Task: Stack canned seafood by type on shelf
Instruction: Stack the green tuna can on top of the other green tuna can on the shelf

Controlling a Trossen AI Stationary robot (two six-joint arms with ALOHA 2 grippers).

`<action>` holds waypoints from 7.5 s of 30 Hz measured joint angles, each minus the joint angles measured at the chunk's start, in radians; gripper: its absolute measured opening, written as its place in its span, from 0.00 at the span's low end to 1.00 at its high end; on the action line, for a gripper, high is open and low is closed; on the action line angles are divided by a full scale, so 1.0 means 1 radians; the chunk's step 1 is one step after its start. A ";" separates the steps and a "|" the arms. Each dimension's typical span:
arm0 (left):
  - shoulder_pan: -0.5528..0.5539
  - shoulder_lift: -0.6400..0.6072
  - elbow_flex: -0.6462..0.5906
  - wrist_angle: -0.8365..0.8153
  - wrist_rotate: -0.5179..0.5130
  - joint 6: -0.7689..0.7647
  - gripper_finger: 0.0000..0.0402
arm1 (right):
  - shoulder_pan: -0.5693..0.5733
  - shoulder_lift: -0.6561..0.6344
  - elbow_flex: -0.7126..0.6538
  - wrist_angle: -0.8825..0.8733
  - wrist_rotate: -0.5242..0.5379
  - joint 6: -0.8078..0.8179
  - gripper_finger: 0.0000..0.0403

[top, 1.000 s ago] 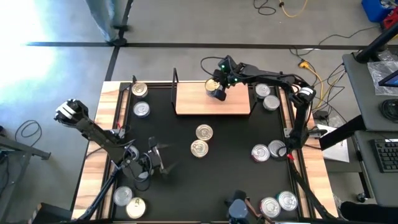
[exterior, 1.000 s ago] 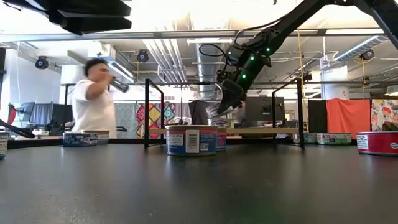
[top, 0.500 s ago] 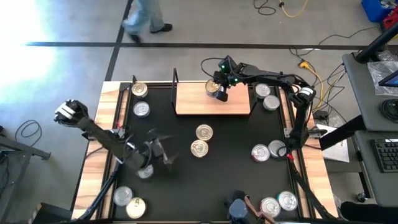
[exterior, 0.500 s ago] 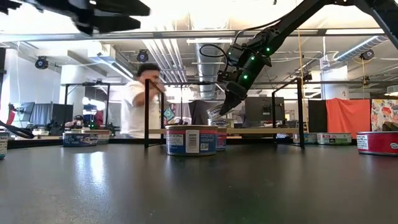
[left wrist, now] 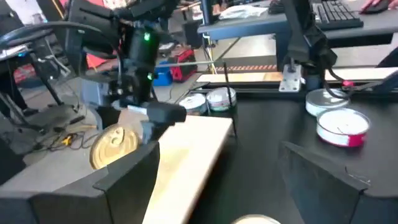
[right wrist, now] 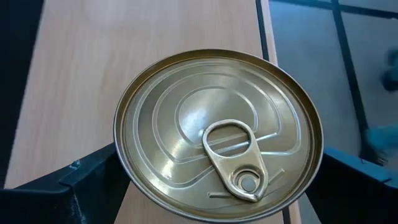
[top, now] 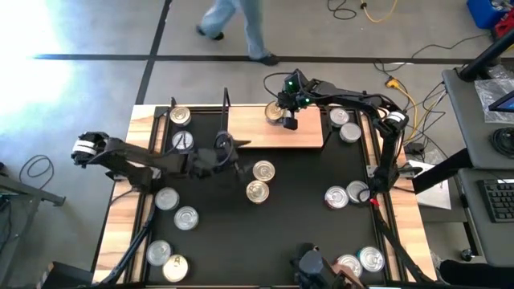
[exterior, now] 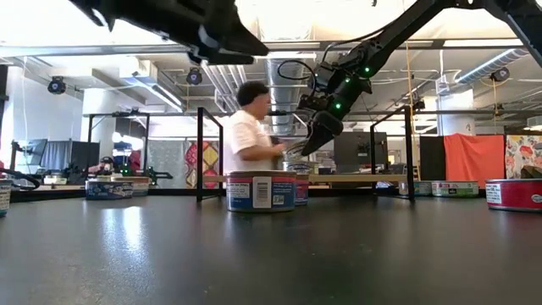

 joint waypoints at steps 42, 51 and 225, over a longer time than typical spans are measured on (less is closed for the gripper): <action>0.591 0.640 0.730 -0.441 0.496 0.050 0.75 | -0.044 0.072 0.000 0.045 -0.171 0.087 0.99; 0.594 0.718 0.824 -0.488 0.504 0.055 0.26 | -0.046 0.072 0.000 0.044 -0.176 0.070 0.99; 0.465 0.282 0.297 -0.038 0.619 -0.020 0.00 | 0.034 -0.009 -0.004 0.003 -0.132 0.223 0.04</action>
